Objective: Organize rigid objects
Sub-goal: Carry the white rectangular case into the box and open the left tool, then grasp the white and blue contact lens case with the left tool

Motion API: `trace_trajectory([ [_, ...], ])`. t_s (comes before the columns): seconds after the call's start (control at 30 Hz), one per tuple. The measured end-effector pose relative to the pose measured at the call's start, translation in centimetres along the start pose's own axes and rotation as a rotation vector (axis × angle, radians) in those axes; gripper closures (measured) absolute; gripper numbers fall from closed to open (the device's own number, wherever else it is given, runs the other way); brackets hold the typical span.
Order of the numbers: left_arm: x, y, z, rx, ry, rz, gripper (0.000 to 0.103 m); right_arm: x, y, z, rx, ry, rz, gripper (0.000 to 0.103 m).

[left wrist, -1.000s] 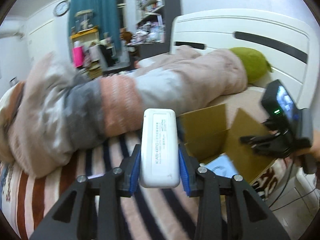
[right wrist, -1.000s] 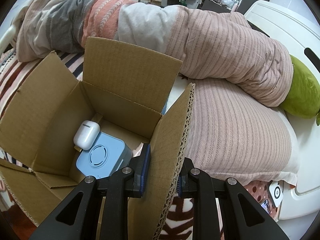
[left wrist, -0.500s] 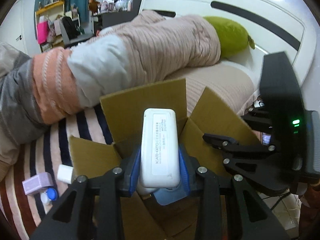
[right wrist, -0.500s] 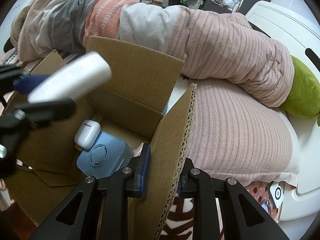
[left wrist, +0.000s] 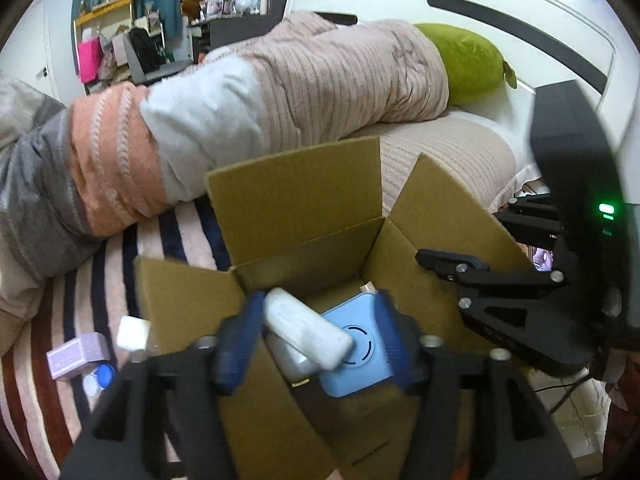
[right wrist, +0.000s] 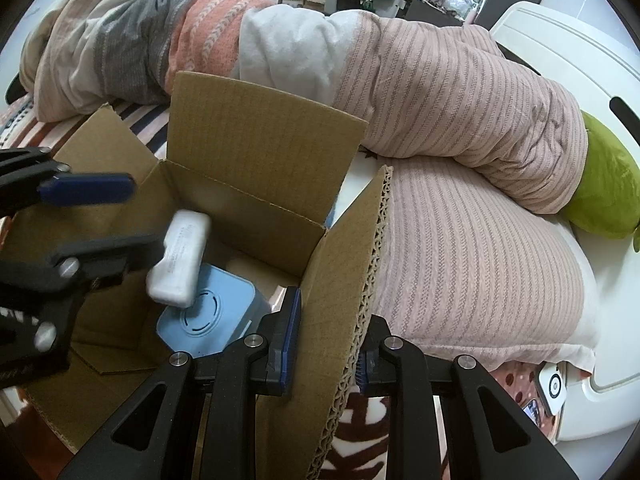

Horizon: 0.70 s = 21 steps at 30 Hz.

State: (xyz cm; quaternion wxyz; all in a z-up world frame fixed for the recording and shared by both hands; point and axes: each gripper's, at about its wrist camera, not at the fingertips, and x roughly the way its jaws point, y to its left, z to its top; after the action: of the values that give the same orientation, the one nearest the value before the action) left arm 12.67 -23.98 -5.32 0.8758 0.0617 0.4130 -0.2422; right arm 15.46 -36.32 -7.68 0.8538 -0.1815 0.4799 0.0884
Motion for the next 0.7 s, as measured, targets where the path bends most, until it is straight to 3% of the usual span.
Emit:
trace_trajectory([
  [0.2,-4.1,1.0,-1.1,-0.004,-0.072,0.033,0.023,0.1,-0.1,0.0,0.002,0.006,-0.002,0.083],
  [0.43,-9.1,5.0,-3.6,-0.048,-0.159,0.122,0.016,0.2,-0.2,-0.1,0.010,0.011,-0.008,0.080],
  [0.53,-11.0,8.6,-5.6,-0.151,-0.224,0.167,0.016,0.1,-0.2,-0.2,0.011,0.014,-0.011,0.080],
  [0.7,-10.6,15.4,-10.1,-0.336,-0.213,0.222,0.016,0.2,-0.1,-0.1,0.008,0.021,-0.014,0.080],
])
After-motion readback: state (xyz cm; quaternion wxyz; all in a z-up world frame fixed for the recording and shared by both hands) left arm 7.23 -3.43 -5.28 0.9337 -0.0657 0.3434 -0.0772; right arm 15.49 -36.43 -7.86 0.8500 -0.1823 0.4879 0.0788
